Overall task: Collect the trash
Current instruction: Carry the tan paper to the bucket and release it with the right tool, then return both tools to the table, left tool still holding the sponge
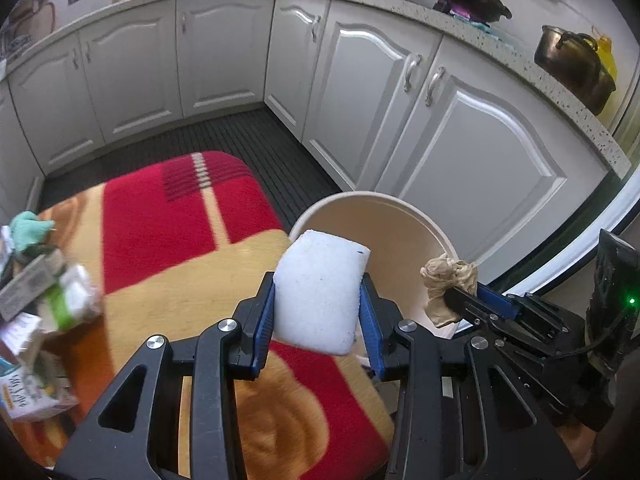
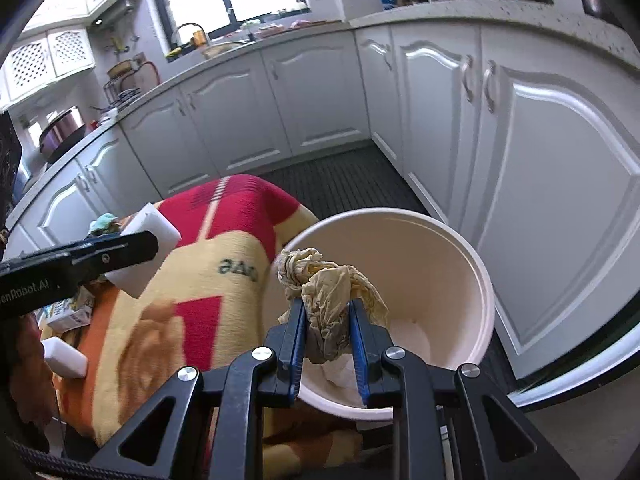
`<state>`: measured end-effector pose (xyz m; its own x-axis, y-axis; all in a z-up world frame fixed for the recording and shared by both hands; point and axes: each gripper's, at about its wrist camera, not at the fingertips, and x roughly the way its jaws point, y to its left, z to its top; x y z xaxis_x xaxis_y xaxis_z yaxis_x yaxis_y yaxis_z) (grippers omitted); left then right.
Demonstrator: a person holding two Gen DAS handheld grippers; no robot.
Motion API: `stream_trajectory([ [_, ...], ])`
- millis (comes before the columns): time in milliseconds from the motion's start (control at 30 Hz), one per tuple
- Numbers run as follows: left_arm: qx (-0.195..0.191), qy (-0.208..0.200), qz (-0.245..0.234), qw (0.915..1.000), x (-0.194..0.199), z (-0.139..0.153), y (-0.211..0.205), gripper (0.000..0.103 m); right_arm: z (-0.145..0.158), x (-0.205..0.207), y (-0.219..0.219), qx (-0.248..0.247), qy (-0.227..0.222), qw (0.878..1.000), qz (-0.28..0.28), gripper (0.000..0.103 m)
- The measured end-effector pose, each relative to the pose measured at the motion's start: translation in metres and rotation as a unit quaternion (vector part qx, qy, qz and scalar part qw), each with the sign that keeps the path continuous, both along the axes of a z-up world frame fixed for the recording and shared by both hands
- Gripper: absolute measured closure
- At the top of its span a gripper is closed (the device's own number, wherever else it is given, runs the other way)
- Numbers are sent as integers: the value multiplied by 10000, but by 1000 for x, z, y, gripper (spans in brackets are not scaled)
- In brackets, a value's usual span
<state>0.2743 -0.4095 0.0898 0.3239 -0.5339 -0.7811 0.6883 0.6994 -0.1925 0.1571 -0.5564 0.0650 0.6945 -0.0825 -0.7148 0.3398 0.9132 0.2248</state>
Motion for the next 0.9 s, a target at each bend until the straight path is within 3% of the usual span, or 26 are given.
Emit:
stream_trajectory([
  [267,13,127,-154,9998,1,-22,-26,59,-19,8,-25,56,204,9993,-300,82],
  [367,0,272,-226,9994,3,-30,-27,53,-24,10,-31,2,267,9985,-479,52],
  [767,-200,561,-113,9982,12,-34,-16,52,-30,7,-29,141,272,9982,-523,52],
  [900,-335,610,-79,9975,15,-34,-16,42,-28,4,-28,106,249,9980,-565,52],
])
